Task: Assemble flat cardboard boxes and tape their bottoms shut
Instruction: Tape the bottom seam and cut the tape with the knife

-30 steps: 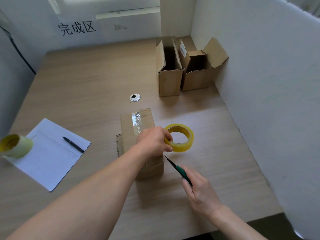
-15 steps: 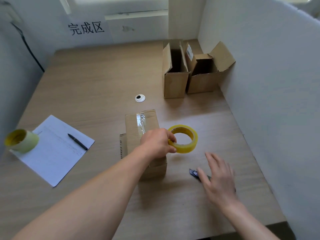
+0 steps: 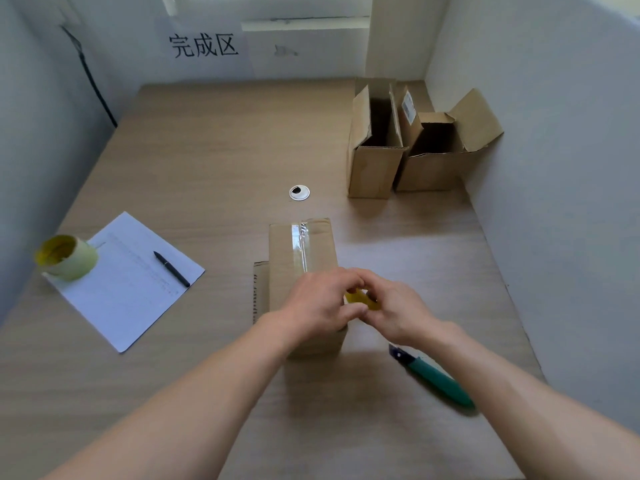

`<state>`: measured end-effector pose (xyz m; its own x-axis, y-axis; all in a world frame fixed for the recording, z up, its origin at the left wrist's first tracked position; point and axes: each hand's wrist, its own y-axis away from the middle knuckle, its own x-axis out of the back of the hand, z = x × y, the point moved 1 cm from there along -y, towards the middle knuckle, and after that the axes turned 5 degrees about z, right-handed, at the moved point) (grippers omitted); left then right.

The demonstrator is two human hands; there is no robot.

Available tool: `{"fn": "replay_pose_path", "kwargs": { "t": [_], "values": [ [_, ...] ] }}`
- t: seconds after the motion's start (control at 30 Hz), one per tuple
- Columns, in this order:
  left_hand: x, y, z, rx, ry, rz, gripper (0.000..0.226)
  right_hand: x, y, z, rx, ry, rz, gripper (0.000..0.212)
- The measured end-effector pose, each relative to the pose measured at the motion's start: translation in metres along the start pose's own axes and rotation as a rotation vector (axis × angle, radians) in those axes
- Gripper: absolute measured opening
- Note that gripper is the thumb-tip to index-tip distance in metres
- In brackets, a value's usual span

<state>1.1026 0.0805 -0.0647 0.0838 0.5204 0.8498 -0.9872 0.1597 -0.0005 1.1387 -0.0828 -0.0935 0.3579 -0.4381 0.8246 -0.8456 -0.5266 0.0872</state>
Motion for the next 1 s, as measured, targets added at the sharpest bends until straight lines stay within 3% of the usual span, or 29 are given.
{"fn": "replay_pose_path", "kwargs": {
  "t": [0.1,0.2,0.27,0.33,0.4,0.43,0.53,0.63,0.7,0.77,0.83,0.87,0.93,1.0],
  "values": [
    [-0.004,0.023,-0.004,-0.149,-0.063,0.049,0.044,0.0,-0.006,0.002,-0.047,-0.036,-0.114,0.042],
    [-0.014,0.035,-0.003,-0.108,-0.24,0.152,0.044,0.0,-0.012,0.0,-0.139,-0.157,-0.245,0.018],
    [-0.019,0.034,0.001,-0.054,-0.274,0.2,0.036,0.0,-0.015,-0.001,-0.17,-0.152,-0.273,0.016],
    [-0.022,0.029,0.006,0.013,-0.269,0.192,0.035,0.001,-0.019,0.0,-0.096,0.136,-0.226,0.008],
    [-0.023,0.024,0.009,0.087,-0.255,0.192,0.036,0.004,-0.021,0.005,0.047,0.515,-0.014,0.013],
    [-0.025,0.021,0.011,0.119,-0.249,0.199,0.036,0.008,-0.021,0.005,0.054,0.564,0.067,0.013],
    [-0.031,0.013,0.014,0.19,-0.233,0.245,0.027,0.02,-0.025,0.011,-0.107,0.421,0.254,0.009],
    [-0.03,0.005,0.015,0.25,-0.203,0.284,0.021,0.02,-0.022,0.006,-0.314,0.122,0.379,0.003],
    [-0.022,0.006,0.015,0.302,0.029,0.378,0.018,0.01,-0.015,-0.006,-0.471,-0.217,0.487,0.007],
    [-0.007,0.017,0.01,0.284,0.308,0.615,0.019,-0.004,-0.009,-0.021,-0.61,-0.516,0.599,0.009],
    [0.005,0.037,0.0,0.252,0.158,0.832,0.03,-0.019,-0.009,-0.038,-0.706,-0.66,0.685,0.008],
    [0.006,0.047,-0.007,0.311,0.026,0.85,0.04,-0.027,-0.01,-0.046,-0.73,-0.664,0.713,0.007],
    [-0.005,0.066,-0.018,0.569,-0.051,0.664,0.063,-0.046,-0.009,-0.061,-0.754,-0.583,0.732,0.006],
    [-0.021,0.079,-0.021,0.693,0.148,0.494,0.075,-0.062,-0.007,-0.074,-0.745,-0.51,0.729,0.007]
  ]
}}
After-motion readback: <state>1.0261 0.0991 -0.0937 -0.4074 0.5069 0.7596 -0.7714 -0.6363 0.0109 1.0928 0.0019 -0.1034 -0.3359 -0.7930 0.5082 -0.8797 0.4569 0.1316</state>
